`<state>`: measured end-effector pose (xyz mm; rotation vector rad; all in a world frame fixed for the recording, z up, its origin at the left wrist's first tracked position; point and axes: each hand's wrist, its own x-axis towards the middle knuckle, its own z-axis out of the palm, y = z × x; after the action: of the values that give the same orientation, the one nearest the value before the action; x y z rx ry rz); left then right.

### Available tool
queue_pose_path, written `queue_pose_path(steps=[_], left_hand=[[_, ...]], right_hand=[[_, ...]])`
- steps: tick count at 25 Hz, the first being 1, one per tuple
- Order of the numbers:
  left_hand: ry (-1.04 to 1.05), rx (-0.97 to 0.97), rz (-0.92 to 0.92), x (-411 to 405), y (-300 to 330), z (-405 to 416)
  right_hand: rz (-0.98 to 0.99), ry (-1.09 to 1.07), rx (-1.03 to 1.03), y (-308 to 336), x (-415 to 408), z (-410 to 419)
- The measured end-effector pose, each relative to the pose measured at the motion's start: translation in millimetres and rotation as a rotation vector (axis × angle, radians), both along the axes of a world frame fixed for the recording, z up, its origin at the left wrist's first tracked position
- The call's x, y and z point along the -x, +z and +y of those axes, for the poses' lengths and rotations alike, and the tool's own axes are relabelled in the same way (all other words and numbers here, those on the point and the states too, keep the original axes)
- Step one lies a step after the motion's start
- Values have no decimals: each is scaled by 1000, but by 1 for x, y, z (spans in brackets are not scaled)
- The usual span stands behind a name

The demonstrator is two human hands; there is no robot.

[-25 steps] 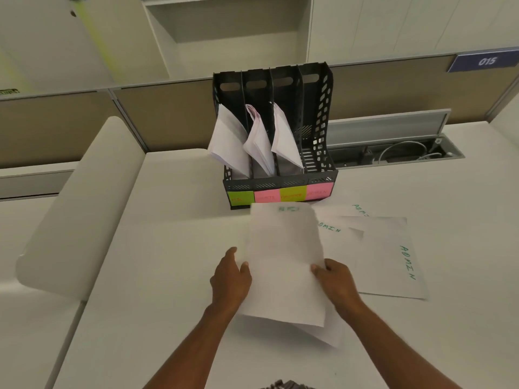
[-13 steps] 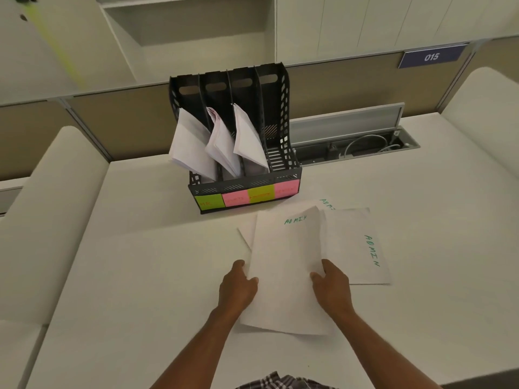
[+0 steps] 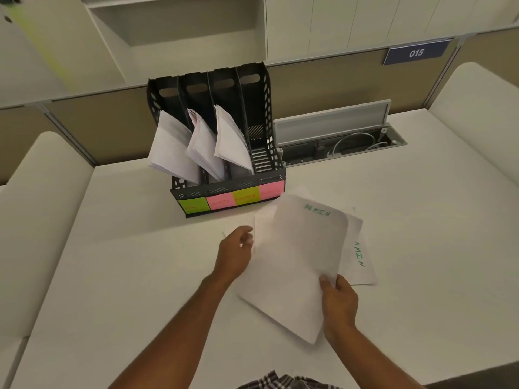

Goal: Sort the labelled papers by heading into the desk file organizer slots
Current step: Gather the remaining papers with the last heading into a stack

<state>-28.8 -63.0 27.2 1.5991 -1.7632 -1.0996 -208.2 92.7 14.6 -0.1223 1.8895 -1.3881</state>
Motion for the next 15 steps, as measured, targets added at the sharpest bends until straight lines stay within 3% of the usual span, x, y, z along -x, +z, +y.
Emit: queue_pose_path(steps=[5,7,13,15], left_hand=[[-432,101,-525,49,-4,-47],[-508,132,-676,61,-7,-62],[-512,149,-917,75,-18,-73],[-481,78,-868,67,-20,-71]], right_hand=[[-9,-83,-161,-6,12,6],[-3,-85,-195,-7,18,7],[43,-43,-211,-13,25,8],[82,-27,-211,-12,27,5]])
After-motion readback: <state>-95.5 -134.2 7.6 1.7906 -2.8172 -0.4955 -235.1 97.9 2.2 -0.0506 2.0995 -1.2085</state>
